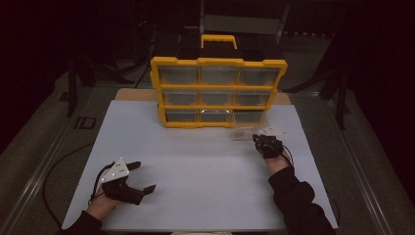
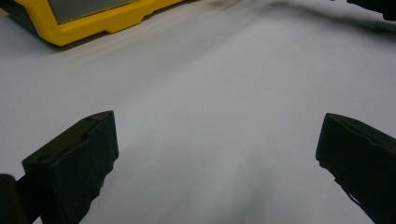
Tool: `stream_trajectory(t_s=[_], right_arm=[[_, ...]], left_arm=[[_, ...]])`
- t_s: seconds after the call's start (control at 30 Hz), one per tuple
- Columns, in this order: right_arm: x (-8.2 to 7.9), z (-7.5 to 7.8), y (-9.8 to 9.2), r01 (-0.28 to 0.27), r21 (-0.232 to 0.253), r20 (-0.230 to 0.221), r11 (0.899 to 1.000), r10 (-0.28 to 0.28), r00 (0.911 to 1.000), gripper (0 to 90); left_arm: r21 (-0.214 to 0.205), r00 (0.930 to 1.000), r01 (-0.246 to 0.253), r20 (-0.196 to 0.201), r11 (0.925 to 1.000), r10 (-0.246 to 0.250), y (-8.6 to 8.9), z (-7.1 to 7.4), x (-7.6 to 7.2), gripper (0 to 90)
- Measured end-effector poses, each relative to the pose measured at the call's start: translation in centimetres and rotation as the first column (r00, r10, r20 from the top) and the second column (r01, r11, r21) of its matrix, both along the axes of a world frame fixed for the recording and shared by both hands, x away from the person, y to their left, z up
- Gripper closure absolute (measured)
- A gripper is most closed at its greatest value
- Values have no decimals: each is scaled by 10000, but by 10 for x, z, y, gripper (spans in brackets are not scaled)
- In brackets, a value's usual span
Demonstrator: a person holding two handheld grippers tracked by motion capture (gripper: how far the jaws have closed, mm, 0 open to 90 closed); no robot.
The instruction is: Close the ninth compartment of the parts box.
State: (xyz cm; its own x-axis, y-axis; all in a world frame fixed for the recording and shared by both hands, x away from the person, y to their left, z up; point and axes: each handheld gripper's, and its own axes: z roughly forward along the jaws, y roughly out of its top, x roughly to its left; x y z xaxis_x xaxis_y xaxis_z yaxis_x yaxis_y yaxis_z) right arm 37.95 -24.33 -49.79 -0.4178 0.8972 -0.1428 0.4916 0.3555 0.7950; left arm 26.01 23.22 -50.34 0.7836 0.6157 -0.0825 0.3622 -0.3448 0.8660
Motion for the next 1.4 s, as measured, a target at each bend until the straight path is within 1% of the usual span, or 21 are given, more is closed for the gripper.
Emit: stream_trajectory(t_s=[0.1,0.3,0.43,0.47,0.67,0.8,0.87,0.9,1.03,1.4], right_arm=[[3,-1,0,16,135,-44,9999,-15,10000,900],[7,0,1,43,98,-68,9999,-43,10000,900],[12,0,2,112,206,-98,9997,-110,9999,900],[13,0,2,118,151,-85,9998,-117,9999,900],[20,0,3,189,248,-95,9995,-187,9998,900],[23,0,3,255,180,-96,9995,-253,9996,900],[25,0,3,257,192,-117,9995,-255,9996,900],[26,0,3,289,279,-139,9992,-285,9995,900],[30,0,4,332,292,-136,9990,-328,9994,900],[40,1,4,506,214,-143,9985,-503,9986,900]], left_arm=[[3,10000,4,2,10000,-4,0,0,0,0],[2,10000,4,8,10000,-4,0,0,0,0],[-13,10000,8,-2,10000,-8,0,0,0,0],[-21,10000,11,-9,10000,-11,0,0,0,0],[-28,10000,-6,1,10000,6,0,0,0,0],[-28,10000,-26,10,10000,26,0,0,0,0],[-39,10000,-10,1,10000,10,0,0,0,0],[-23,10000,-16,12,10000,16,0,0,0,0],[-23,10000,-17,8,10000,17,0,0,0,0],[-38,10000,-19,11,10000,19,1,0,0,0]])
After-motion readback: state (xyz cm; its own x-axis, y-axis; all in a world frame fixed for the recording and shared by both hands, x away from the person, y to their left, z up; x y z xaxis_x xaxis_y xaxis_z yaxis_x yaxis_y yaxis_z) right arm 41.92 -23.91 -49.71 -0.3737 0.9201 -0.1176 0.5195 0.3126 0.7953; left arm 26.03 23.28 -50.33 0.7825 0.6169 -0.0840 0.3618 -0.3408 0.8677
